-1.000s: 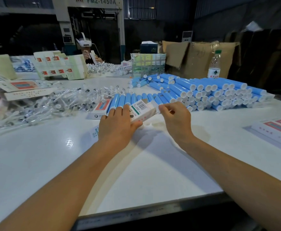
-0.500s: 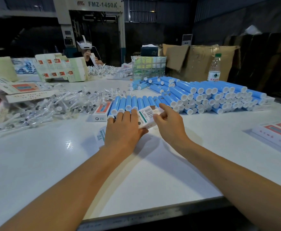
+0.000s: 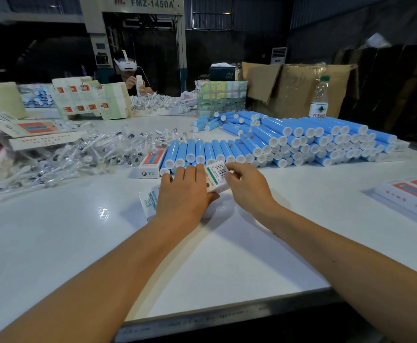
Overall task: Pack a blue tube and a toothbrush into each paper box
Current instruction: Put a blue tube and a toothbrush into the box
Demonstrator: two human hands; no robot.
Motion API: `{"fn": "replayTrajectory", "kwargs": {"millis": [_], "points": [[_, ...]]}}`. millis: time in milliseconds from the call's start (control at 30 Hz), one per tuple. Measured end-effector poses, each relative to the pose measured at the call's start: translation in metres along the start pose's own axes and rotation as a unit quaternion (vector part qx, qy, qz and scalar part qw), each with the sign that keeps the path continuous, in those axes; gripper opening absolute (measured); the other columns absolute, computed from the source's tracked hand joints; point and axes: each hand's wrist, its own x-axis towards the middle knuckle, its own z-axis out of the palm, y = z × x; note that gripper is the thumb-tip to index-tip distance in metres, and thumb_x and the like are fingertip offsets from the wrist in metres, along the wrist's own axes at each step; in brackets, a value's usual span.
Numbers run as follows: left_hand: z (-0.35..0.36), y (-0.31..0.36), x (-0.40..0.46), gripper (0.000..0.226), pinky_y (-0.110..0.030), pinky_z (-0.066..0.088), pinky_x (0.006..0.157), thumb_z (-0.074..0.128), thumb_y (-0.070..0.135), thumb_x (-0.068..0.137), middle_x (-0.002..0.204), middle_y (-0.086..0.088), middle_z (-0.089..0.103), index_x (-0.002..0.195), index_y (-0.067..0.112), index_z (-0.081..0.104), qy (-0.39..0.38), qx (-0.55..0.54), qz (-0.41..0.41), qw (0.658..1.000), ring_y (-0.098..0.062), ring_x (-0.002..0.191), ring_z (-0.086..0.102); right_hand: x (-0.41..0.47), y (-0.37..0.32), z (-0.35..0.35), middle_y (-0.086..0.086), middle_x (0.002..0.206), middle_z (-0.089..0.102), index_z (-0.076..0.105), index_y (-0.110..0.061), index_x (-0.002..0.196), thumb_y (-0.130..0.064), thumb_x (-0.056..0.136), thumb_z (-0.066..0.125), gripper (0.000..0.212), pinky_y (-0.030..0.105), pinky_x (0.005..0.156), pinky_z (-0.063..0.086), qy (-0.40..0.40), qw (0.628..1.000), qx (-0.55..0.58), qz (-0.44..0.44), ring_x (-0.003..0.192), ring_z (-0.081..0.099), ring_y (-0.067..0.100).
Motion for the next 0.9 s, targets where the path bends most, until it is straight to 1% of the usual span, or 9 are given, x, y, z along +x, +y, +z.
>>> {"fn": "replayTrajectory", "kwargs": {"millis": [100, 167, 200, 267, 333, 433, 533, 700, 900], "points": [[-0.003, -0.002, 0.001, 0.072, -0.037, 0.035, 0.093, 0.033, 0.062, 0.091, 0.136, -0.006, 0.045, 0.143, 0.013, 0.022, 0.006, -0.023, -0.008, 1.000, -0.025, 0.122, 0.042, 0.003, 0.001, -0.007, 0.002, 0.130, 0.041, 0.050, -0.023, 0.132, -0.033, 0.089, 0.062, 0.046, 0.025, 0.090, 0.036, 0.094, 0.992, -0.067, -0.047, 0.119, 0.037, 0.018], [-0.005, -0.003, 0.003, 0.073, -0.037, 0.035, 0.093, 0.033, 0.063, 0.091, 0.136, -0.006, 0.044, 0.143, 0.013, 0.022, 0.013, -0.042, -0.017, 0.999, -0.025, 0.123, 0.041, 0.006, 0.001, -0.009, 0.000, 0.140, 0.030, 0.032, -0.025, 0.143, -0.030, 0.081, 0.073, 0.075, 0.029, 0.099, 0.035, 0.098, 0.991, 0.084, 0.046, 0.126, 0.033, 0.017], [-0.006, -0.003, 0.003, 0.073, -0.037, 0.035, 0.093, 0.033, 0.063, 0.091, 0.136, -0.006, 0.044, 0.143, 0.013, 0.022, 0.012, -0.046, -0.017, 0.999, -0.025, 0.123, 0.041, 0.007, -0.002, -0.010, 0.004, 0.141, 0.036, 0.029, -0.023, 0.144, -0.022, 0.080, 0.075, 0.080, 0.034, 0.098, 0.043, 0.066, 0.960, 0.241, 0.128, 0.124, 0.043, 0.021], [-0.006, 0.000, 0.001, 0.074, -0.036, 0.034, 0.094, 0.031, 0.063, 0.091, 0.136, -0.005, 0.043, 0.144, 0.013, 0.020, 0.009, -0.045, -0.003, 0.999, -0.024, 0.123, 0.040, 0.007, -0.007, -0.011, 0.018, 0.116, 0.064, 0.044, -0.006, 0.132, -0.006, 0.083, 0.068, 0.055, 0.039, 0.074, 0.058, -0.043, 0.802, 0.527, 0.278, 0.097, 0.066, 0.030], [-0.006, 0.004, 0.000, 0.073, -0.036, 0.033, 0.094, 0.031, 0.061, 0.092, 0.136, -0.005, 0.043, 0.145, 0.012, 0.020, 0.006, -0.046, 0.017, 0.999, -0.024, 0.122, 0.040, 0.006, -0.010, -0.011, 0.020, 0.081, 0.072, 0.056, 0.005, 0.104, 0.000, 0.088, 0.059, 0.017, 0.034, 0.057, 0.059, -0.073, 0.747, 0.581, 0.315, 0.073, 0.070, 0.028], [-0.007, 0.007, 0.000, 0.073, -0.035, 0.032, 0.095, 0.033, 0.060, 0.093, 0.136, -0.006, 0.042, 0.145, 0.011, 0.018, 0.006, -0.051, 0.019, 0.998, -0.024, 0.122, 0.040, 0.005, -0.008, -0.006, 0.019, 0.083, 0.069, 0.057, 0.002, 0.089, 0.000, 0.091, 0.054, 0.004, 0.036, 0.066, 0.060, -0.042, 0.848, 0.482, 0.217, 0.073, 0.070, 0.025], [-0.008, 0.011, -0.003, 0.074, -0.037, 0.033, 0.095, 0.026, 0.061, 0.092, 0.136, -0.008, 0.043, 0.145, 0.009, 0.019, 0.012, -0.040, 0.026, 0.999, -0.025, 0.122, 0.042, -0.003, -0.006, 0.002, 0.009, 0.078, 0.061, 0.054, -0.005, 0.083, -0.013, 0.096, 0.042, 0.019, 0.035, 0.064, 0.049, 0.012, 0.995, 0.095, 0.035, 0.073, 0.060, 0.024], [-0.010, 0.012, -0.007, 0.070, -0.038, 0.033, 0.095, 0.017, 0.051, 0.089, 0.136, -0.010, 0.041, 0.143, 0.007, 0.019, 0.015, -0.023, 0.035, 0.999, -0.027, 0.120, 0.042, -0.013, -0.005, 0.007, 0.001, 0.071, 0.055, 0.045, -0.016, 0.082, -0.025, 0.100, 0.036, 0.022, 0.022, 0.051, 0.039, 0.032, 0.998, -0.018, -0.052, 0.061, 0.051, 0.014], [-0.006, -0.001, -0.004, 0.072, -0.035, 0.032, 0.094, 0.032, 0.060, 0.093, 0.135, -0.006, 0.043, 0.145, 0.010, 0.021, 0.019, -0.040, 0.029, 0.999, -0.023, 0.120, 0.042, -0.007, -0.014, -0.004, 0.006, 0.084, 0.069, 0.062, -0.010, 0.092, -0.019, 0.101, 0.041, 0.024, 0.025, 0.061, 0.057, -0.054, 0.916, 0.381, 0.110, 0.071, 0.069, 0.010]]}}
